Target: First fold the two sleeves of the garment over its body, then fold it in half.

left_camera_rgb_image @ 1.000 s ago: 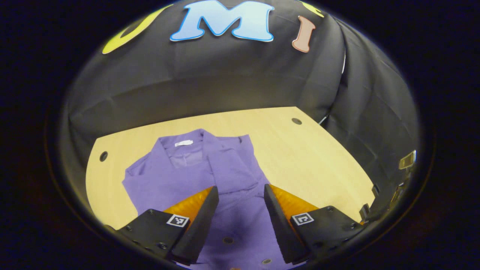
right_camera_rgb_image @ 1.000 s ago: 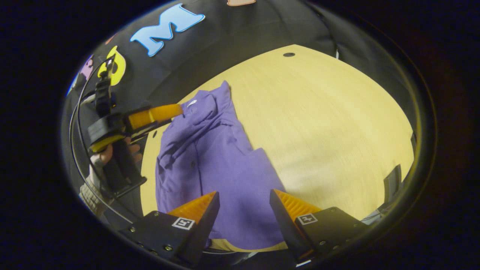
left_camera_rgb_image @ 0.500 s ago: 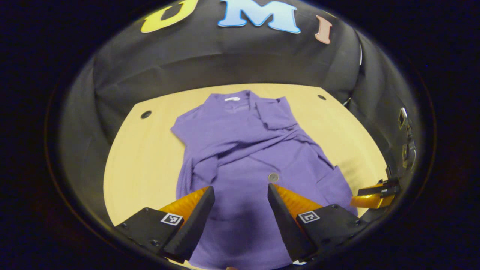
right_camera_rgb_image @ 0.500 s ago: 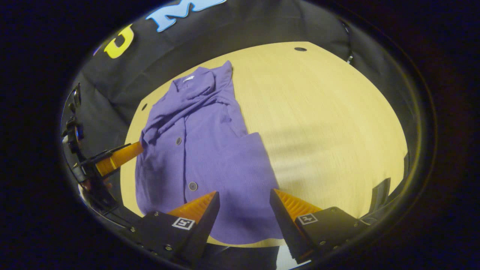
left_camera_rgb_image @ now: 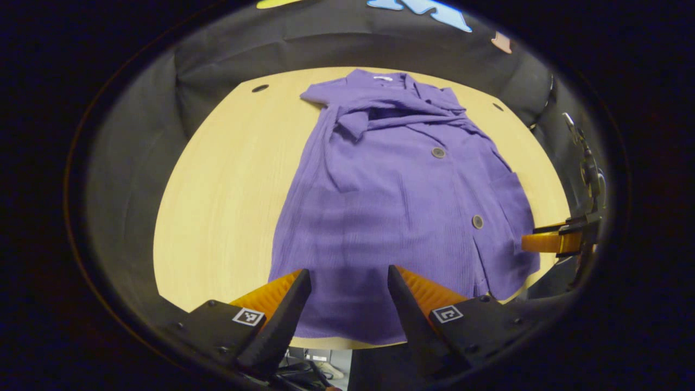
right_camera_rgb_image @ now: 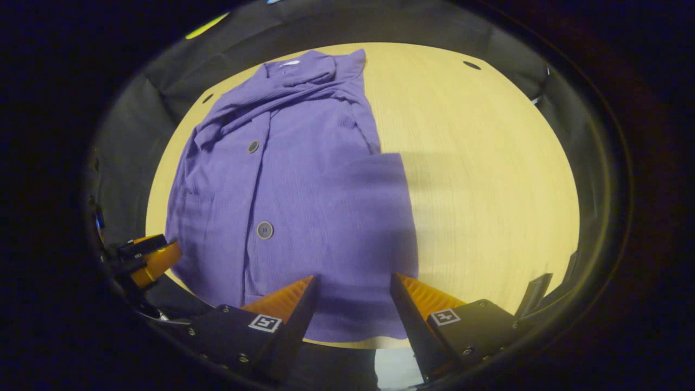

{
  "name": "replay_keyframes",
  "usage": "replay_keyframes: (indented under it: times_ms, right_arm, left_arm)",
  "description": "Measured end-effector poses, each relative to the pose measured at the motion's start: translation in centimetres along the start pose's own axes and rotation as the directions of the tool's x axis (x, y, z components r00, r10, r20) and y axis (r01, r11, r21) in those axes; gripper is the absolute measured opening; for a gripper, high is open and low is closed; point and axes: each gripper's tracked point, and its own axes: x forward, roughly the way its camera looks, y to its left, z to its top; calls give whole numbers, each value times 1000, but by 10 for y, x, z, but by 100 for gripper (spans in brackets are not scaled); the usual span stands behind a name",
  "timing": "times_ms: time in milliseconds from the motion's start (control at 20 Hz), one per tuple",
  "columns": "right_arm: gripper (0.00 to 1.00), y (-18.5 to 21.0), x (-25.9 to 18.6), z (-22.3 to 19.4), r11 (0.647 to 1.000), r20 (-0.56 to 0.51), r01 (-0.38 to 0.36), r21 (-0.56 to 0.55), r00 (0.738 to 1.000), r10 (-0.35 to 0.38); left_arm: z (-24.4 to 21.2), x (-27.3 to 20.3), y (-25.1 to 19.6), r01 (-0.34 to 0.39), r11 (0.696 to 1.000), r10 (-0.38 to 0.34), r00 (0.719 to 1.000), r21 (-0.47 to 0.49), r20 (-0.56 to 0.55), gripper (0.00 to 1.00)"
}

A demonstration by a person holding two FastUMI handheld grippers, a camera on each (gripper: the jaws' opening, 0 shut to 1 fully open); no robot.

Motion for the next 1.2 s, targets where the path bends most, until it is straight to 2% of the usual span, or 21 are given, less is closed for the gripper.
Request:
replay_keyframes:
  times_ms: [200, 550, 650, 700, 750, 800, 1050, 1150, 1200]
  right_arm:
    - [84, 2, 8, -4, 999, -34, 23, -30, 999, -24]
    - [84, -6, 17, -8, 990, -66, 115, -83, 991, -120]
    - [86, -7, 17, -8, 988, -69, 133, -73, 988, -138]
    - [82, -7, 18, -9, 988, -75, 142, -66, 986, -147]
    - [86, -7, 19, -9, 987, -83, 151, -55, 984, -156]
    - [86, -6, 19, -9, 986, -88, 160, -38, 983, -163]
    - [87, -3, 20, -8, 984, -139, 179, -1, 974, -177]
    - [89, -2, 21, -5, 981, -149, 193, -4, 970, -191]
    - [89, 0, 22, -4, 980, -149, 200, -10, 969, -199]
  left_arm:
    - [-16, 6, 4, -7, 999, 5, 999, -35, -44, 97]
    - [-27, 18, 2, -14, 1000, 13, 996, -4, -84, 96]
    - [-32, 26, -1, -16, 1000, 17, 993, 5, -120, 97]
    - [-27, 26, -3, -14, 1000, 14, 993, 2, -115, 96]
    - [-28, 28, -4, -11, 1000, 11, 992, 0, -126, 94]
    - [-26, 29, -4, -10, 1000, 9, 991, -6, -131, 94]
    - [-27, 35, -4, -4, 1000, 3, 969, -4, -249, 98]
    - [-26, 37, -4, -13, 1000, 7, 951, -19, -308, 97]
    - [-25, 37, -4, -20, 999, 10, 943, -27, -333, 94]
